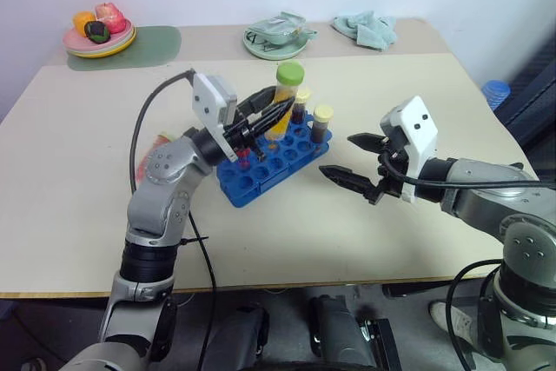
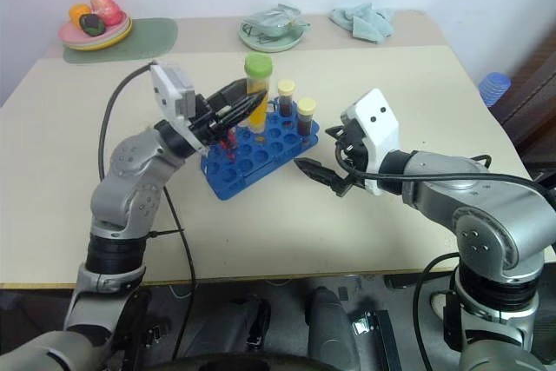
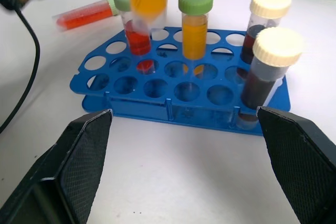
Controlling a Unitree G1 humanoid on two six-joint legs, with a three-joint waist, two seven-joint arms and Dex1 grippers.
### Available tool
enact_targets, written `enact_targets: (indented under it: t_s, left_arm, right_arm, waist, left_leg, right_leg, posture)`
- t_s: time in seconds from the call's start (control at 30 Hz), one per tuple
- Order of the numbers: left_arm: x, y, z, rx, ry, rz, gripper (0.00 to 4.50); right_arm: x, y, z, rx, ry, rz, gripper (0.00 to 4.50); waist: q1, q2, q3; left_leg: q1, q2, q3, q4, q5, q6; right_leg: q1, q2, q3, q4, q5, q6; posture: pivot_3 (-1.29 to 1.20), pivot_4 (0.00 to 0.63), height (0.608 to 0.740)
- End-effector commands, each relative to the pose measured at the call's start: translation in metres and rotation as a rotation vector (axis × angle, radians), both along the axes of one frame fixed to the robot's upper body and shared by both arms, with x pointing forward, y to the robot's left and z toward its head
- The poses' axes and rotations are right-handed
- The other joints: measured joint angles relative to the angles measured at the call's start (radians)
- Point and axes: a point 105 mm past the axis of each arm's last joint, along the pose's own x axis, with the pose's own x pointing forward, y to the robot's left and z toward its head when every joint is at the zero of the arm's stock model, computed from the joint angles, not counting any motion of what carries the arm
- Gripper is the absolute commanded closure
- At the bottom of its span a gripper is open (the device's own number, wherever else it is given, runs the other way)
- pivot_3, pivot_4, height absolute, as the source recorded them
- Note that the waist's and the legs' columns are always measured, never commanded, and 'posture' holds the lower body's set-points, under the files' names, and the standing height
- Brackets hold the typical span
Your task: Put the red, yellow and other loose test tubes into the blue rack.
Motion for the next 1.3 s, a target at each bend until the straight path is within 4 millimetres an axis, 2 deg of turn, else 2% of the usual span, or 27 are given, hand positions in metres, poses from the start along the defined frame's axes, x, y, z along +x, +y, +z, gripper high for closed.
enact_targets:
  t_s: [0.03,0.47,0.97,1.3]
  left_arm:
    - [-0.007,-0.005,0.006,-0.016,-0.051,-0.028,3.81]
    - [0.006,-0.013,-0.032,-0.072,0.017,-0.009,3.81]
    - [0.022,-0.018,-0.047,-0.061,-0.038,0.071,3.81]
    - [0.022,-0.027,-0.049,-0.061,-0.051,0.047,3.81]
  right_arm:
    - [-0.003,-0.004,0.008,0.021,-0.052,-0.015,0.0]
    - [-0.008,-0.008,0.002,0.055,-0.089,-0.044,0.0]
    - [-0.014,-0.007,0.0,0.074,-0.111,-0.065,0.0]
    - [-0.012,-0.008,0.004,0.075,-0.121,-0.068,0.0]
  waist:
    - [0.002,0.0,0.0]
    - [0.001,0.0,0.0]
    - [0.02,0.0,0.0]
    - [0.021,0.0,0.0]
  left_leg:
    - [0.0,0.0,0.0,0.0,0.0,0.0]
    - [0.001,0.0,0.0,0.0,0.0,0.0]
    - [0.002,0.0,0.001,-0.001,-0.001,0.001]
    - [0.002,0.0,0.001,-0.001,-0.001,0.002]
  right_leg:
    - [0.0,0.0,0.0,0.0,0.0,0.0]
    - [0.001,0.0,0.0,-0.001,0.0,0.0]
    - [0.002,0.0,0.0,-0.001,0.0,0.0]
    - [0.002,0.0,0.0,-0.002,0.0,0.0]
  posture:
    - [0.0,0.15,0.74]
    - [0.0,0.15,0.74]
    - [0.0,0.15,0.74]
    - [0.0,0.15,0.74]
